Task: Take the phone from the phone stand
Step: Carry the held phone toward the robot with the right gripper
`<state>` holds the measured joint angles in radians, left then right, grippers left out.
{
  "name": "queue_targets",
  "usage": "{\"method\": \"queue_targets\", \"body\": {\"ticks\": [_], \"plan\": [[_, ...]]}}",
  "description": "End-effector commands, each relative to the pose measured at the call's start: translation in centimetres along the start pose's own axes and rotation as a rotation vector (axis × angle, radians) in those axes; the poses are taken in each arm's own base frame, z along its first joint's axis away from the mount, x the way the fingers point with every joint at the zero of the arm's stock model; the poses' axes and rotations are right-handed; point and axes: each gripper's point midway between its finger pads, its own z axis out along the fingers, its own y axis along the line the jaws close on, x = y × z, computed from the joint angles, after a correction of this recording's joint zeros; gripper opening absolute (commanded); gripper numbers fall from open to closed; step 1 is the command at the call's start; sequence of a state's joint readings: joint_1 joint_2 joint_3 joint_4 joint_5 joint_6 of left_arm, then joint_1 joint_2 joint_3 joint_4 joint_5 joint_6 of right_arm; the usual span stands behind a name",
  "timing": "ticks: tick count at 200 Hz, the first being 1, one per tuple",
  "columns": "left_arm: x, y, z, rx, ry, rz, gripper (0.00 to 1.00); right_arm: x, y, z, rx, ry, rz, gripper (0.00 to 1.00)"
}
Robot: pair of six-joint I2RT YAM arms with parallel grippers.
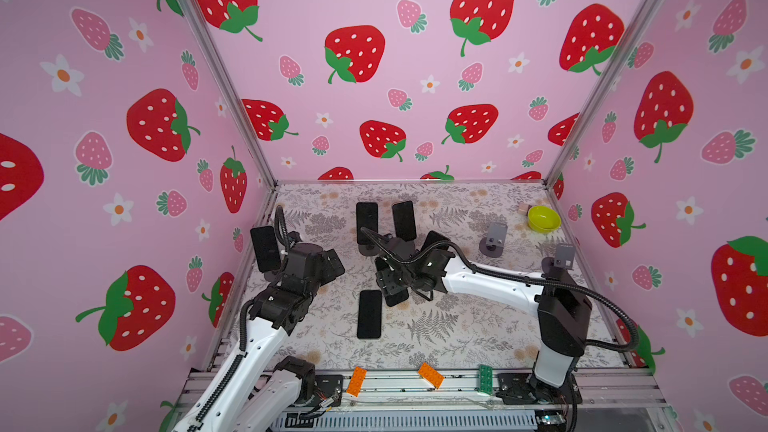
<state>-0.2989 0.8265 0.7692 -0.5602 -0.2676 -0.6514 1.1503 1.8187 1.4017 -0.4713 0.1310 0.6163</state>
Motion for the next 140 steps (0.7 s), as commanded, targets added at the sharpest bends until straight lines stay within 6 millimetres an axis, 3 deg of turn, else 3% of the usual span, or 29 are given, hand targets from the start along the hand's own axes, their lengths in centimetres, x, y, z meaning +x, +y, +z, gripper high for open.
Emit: {"method": "queue_targets", "body": {"ticks": [1,44,85,140], "plan": [[0.4,-0.4,0.2,0.021,0.026,-0.054,0.99,2.2,-0.1,1.0,0.016,0.074,0.046,0.69],[1.0,-1.3,0.8,0.055,0.071,-0.075,0.99,5.0,0.2,2.2,-0.008,0.181,0.102,0.7],[1.6,-1.4,1.0,0.069,0.085,-0.081,1.0,7.5,-0.9,3.1,0.045,0.251,0.201,0.7],[2.0,-1.8,1.3,0.091,0.099,-0.093,1.0,9.4,-1.4,4.0,0.092,0.331,0.224,0.7]]}}
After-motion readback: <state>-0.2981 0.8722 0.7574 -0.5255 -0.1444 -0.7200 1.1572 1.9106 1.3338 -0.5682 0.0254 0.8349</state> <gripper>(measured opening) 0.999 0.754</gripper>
